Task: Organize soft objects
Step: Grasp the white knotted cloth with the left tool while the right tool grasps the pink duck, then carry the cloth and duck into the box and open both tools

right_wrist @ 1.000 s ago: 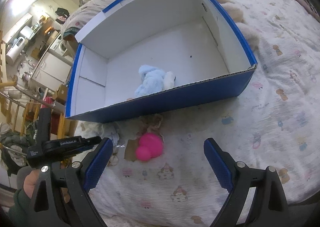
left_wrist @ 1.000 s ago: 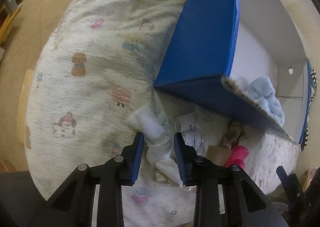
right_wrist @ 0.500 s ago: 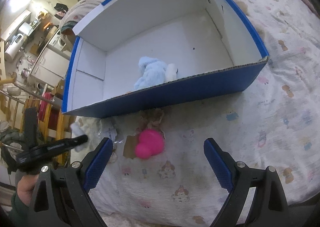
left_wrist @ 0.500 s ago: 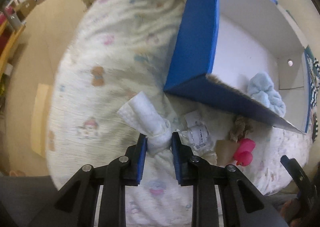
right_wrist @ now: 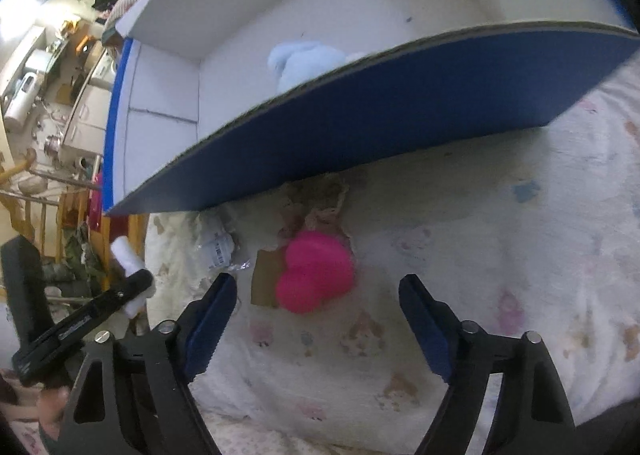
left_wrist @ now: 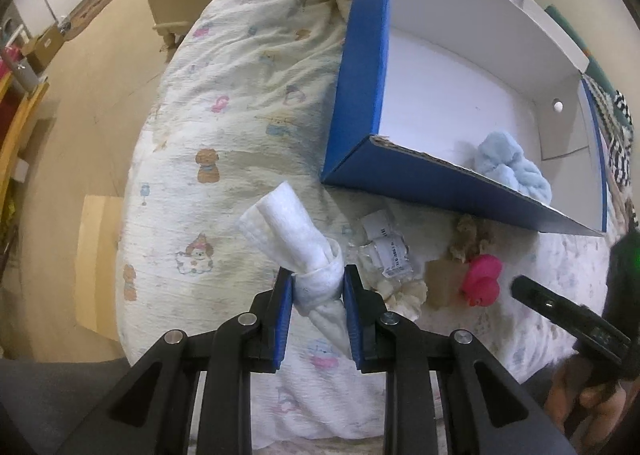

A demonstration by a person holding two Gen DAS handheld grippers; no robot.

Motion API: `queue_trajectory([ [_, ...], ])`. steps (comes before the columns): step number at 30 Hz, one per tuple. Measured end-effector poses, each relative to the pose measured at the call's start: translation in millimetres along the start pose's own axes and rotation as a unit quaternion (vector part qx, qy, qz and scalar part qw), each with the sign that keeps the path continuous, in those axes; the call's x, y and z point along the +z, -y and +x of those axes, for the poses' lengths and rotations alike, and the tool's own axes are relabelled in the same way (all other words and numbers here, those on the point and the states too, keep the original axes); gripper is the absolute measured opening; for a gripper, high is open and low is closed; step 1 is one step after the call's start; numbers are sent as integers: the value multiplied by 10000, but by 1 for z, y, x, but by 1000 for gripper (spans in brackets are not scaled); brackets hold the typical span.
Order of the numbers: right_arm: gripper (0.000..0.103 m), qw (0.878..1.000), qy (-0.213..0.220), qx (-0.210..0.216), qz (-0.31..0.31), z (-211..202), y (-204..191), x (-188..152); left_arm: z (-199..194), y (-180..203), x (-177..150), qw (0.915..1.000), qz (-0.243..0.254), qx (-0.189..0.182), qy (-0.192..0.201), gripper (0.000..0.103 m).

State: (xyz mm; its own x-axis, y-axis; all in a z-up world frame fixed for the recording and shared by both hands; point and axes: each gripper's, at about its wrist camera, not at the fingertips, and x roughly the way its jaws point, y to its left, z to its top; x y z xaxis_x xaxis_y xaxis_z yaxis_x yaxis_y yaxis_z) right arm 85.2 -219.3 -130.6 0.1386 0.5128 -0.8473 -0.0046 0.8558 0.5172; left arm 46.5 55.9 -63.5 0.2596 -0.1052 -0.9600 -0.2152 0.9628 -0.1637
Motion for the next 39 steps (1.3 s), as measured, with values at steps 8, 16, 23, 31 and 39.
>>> queue_trajectory([
  [8,57,9991,-202,-305,-223,30,-12,6,4,-4,-1,10000,-33,14,-49,22],
  [16,48,9989,-11,-269,-384,17,-13,-2,7,-3,-1,9999,-16,104,-53,22],
  [23,48,9987,28,-344,-366,0,2,-14,11,0,-4,9994,131,308,-27,22],
  [31,48,9998,112,-33,-163,-41,19,-29,-7,7,-8,9977,349,424,386,22],
  [39,48,9990,-267,-361,90,-19,36,-29,0,8,-7,9976,364,497,315,22],
])
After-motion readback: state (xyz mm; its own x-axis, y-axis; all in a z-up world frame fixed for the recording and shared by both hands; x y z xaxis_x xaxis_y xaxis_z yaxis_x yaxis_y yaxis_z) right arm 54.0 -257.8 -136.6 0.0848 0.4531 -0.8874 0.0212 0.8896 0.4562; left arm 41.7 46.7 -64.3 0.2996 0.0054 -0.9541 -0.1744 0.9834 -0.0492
